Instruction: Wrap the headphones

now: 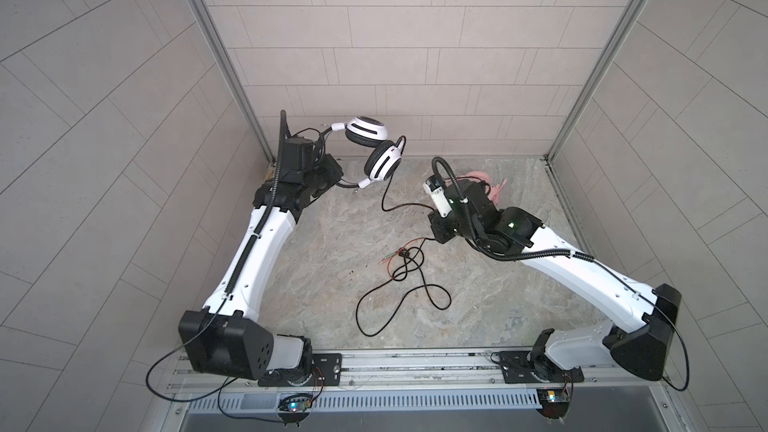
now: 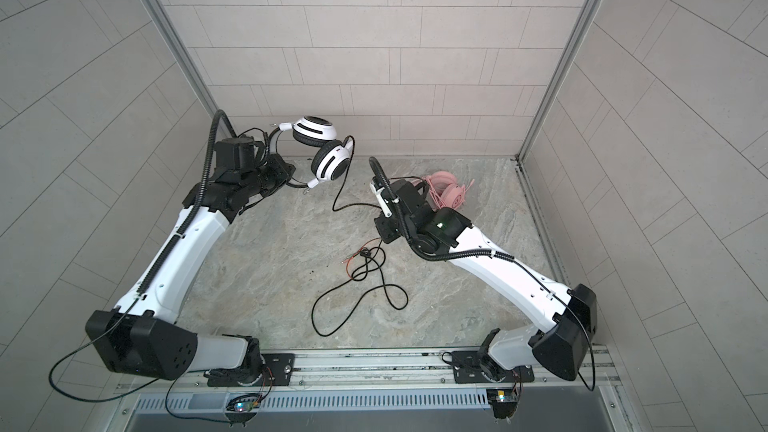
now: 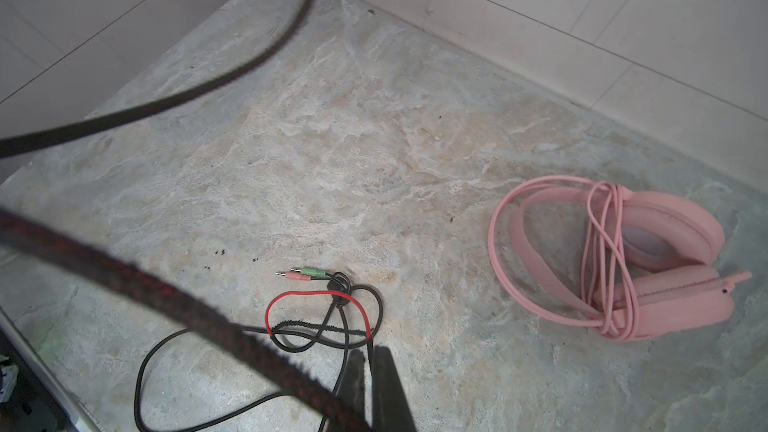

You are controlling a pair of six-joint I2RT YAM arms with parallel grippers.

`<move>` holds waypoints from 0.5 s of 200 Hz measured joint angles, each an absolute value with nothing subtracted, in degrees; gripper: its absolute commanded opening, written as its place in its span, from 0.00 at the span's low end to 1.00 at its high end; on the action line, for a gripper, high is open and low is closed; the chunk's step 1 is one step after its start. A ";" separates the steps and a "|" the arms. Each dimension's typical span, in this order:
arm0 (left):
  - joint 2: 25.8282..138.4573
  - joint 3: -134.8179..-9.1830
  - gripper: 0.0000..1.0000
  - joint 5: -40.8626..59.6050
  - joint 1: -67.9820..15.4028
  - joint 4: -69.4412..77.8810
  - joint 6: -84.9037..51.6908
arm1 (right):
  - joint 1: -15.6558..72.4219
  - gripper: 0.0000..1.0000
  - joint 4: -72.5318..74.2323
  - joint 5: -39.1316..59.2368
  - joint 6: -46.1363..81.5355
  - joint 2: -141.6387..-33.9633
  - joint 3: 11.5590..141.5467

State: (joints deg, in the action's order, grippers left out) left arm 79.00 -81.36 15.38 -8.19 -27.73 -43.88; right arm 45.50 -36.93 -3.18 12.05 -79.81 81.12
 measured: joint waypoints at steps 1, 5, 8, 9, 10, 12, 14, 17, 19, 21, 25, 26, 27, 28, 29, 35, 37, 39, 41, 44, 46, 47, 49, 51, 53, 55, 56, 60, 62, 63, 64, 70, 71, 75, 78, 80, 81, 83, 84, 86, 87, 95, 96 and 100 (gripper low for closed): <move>79.07 -81.36 0.00 15.29 -8.29 -27.73 -43.88 | 45.69 0.00 -37.17 -3.27 11.88 -80.03 81.52; 79.22 -81.36 0.00 15.09 -8.62 -27.77 -43.72 | 46.26 0.00 -37.80 -3.46 11.42 -80.64 82.72; 79.37 -81.36 0.00 14.87 -8.88 -27.79 -43.59 | 46.57 0.00 -38.20 -3.57 11.14 -81.01 83.44; 79.40 -81.36 0.00 14.83 -8.95 -27.81 -43.55 | 46.72 0.00 -38.35 -3.62 10.94 -81.19 83.83; 79.44 -81.36 0.00 14.72 -9.10 -27.83 -43.44 | 46.78 0.00 -38.48 -3.64 10.87 -81.28 84.03; 79.46 -81.36 0.00 14.61 -9.21 -27.86 -43.40 | 47.00 0.00 -38.83 -3.79 10.66 -81.60 84.58; 79.53 -81.36 0.00 14.48 -9.39 -27.88 -43.33 | 47.20 0.00 -39.11 -3.92 10.46 -81.87 85.12; 79.64 -81.36 0.00 14.20 -9.74 -27.99 -43.09 | 47.42 0.00 -39.55 -4.05 10.15 -82.19 85.89; 79.66 -81.36 0.00 14.00 -9.93 -28.03 -43.00 | 47.57 0.00 -39.94 -4.16 9.91 -82.50 86.46; 79.68 -81.36 0.00 13.91 -10.09 -28.08 -42.94 | 47.70 0.00 -40.32 -4.25 9.74 -82.74 87.02; 79.77 -81.36 0.00 13.63 -10.52 -28.21 -42.48 | 47.90 0.00 -41.08 -4.47 9.26 -83.20 88.18; 79.77 -81.36 0.00 13.54 -10.66 -28.25 -42.39 | 47.92 0.00 -41.19 -4.54 9.17 -83.31 88.40; 79.79 -81.36 0.00 13.52 -10.72 -28.27 -42.35 | 47.99 0.00 -41.50 -4.62 9.02 -83.48 88.79; 79.81 -81.38 0.00 13.45 -10.85 -28.29 -42.24 | 48.01 0.00 -41.58 -4.64 8.95 -83.55 88.99; 79.81 -81.38 0.00 13.41 -10.92 -28.34 -42.15 | 48.05 0.00 -41.74 -4.73 8.84 -83.70 89.38; 79.99 -81.49 0.00 13.17 -11.57 -28.69 -41.39 | 48.16 0.00 -42.72 -5.13 8.27 -84.29 90.94; 80.07 -81.52 0.00 13.15 -11.84 -28.84 -41.10 | 48.21 0.00 -43.07 -5.30 7.99 -84.51 91.57; 80.12 -81.54 0.00 13.13 -11.97 -28.93 -40.95 | 48.23 0.00 -43.40 -5.50 7.79 -84.71 92.16; 80.18 -81.60 0.00 13.10 -12.16 -29.04 -40.73 | 48.23 0.00 -43.72 -5.67 7.57 -84.88 92.71; 80.31 -81.67 0.00 13.10 -12.40 -29.32 -40.29 | 48.23 0.00 -44.25 -5.91 7.20 -85.12 93.60; 80.44 -81.80 0.00 13.10 -12.58 -29.52 -40.01 | 48.23 0.00 -44.51 -6.07 7.07 -85.25 94.02; 80.49 -81.87 0.00 13.10 -12.71 -29.67 -39.88 | 48.23 0.00 -44.75 -6.28 6.87 -85.36 94.39; 80.62 -81.97 0.00 13.08 -12.84 -29.91 -39.62 | 48.23 0.00 -45.12 -6.48 6.70 -85.49 94.96; 80.77 -82.11 0.00 13.10 -13.02 -30.17 -39.24 | 48.23 0.00 -45.45 -6.79 6.35 -85.58 95.48; 80.86 -82.19 0.00 13.13 -13.13 -30.35 -39.07 | 48.23 0.00 -45.67 -6.94 6.31 -85.65 95.85; 80.99 -82.28 0.00 13.10 -13.30 -30.57 -38.79 | 48.23 0.00 -45.93 -7.20 6.04 -85.76 96.38; 81.03 -82.30 0.00 13.13 -13.34 -30.63 -38.70 | 48.23 0.00 -46.19 -7.35 5.89 -85.82 96.73; 81.32 -82.41 0.00 13.15 -13.65 -30.87 -38.09 | 48.23 0.00 -46.78 -7.88 5.52 -85.91 97.65; 81.41 -82.46 0.00 13.15 -13.74 -30.96 -37.91 | 48.23 0.00 -47.09 -8.12 5.32 -86.00 98.13; 81.49 -82.46 0.00 13.17 -13.82 -31.05 -37.71 | 48.23 0.00 -47.24 -8.32 5.15 -86.02 98.45; 81.56 -82.48 0.00 13.19 -13.87 -31.07 -37.60 | 48.23 0.00 -47.35 -8.40 5.04 -86.02 98.61; 82.00 -82.56 0.00 13.37 -14.22 -31.57 -36.80 | 48.23 0.00 -48.14 -9.30 4.49 -86.04 99.90; 82.04 -82.56 0.00 13.41 -14.28 -31.64 -36.69 | 48.23 0.00 -48.23 -9.39 4.47 -86.04 100.03; 82.37 -82.65 0.00 13.61 -14.50 -32.03 -36.18 | 48.23 0.00 -48.64 -9.96 4.16 -86.04 100.77; 82.59 -82.67 0.00 13.82 -14.68 -32.27 -35.79 | 48.23 0.00 -48.86 -10.37 3.92 -86.04 101.23; 82.74 -82.72 0.00 13.96 -14.74 -32.45 -35.51 | 48.21 0.00 -49.08 -10.66 3.79 -86.04 101.56; 82.78 -82.74 0.00 14.00 -14.76 -32.51 -35.40 | 48.21 0.00 -49.17 -10.76 3.75 -86.04 101.67; 82.96 -82.76 0.00 14.17 -14.87 -32.73 -35.14 | 48.21 0.00 -49.34 -11.07 3.55 -86.04 102.00; 83.00 -82.78 0.00 14.24 -14.90 -32.84 -35.03 | 48.21 0.00 -49.50 -11.29 3.44 -86.04 102.19; 83.15 -82.83 0.00 14.37 -14.96 -33.06 -34.76 | 48.21 0.00 -49.58 -11.49 3.38 -86.04 102.37; 83.22 -82.85 0.00 14.41 -14.98 -33.12 -34.70 | 48.21 0.00 -49.67 -11.68 3.29 -86.04 102.52; 83.72 -82.91 0.00 15.22 -15.09 -33.87 -33.67 | 48.18 0.00 -50.22 -12.69 2.79 -86.04 103.26; 83.74 -82.91 0.00 15.27 -15.11 -33.93 -33.58 | 48.18 0.00 -50.26 -12.84 2.72 -86.04 103.35; 83.94 -82.91 0.00 15.73 -15.16 -34.28 -33.10 | 48.10 0.00 -50.52 -13.23 2.50 -86.04 103.61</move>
State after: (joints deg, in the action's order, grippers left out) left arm 83.94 -82.91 15.73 -15.16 -34.28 -33.10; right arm 48.10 -50.52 -13.23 2.50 -86.04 103.61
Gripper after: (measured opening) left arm 0.080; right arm 0.048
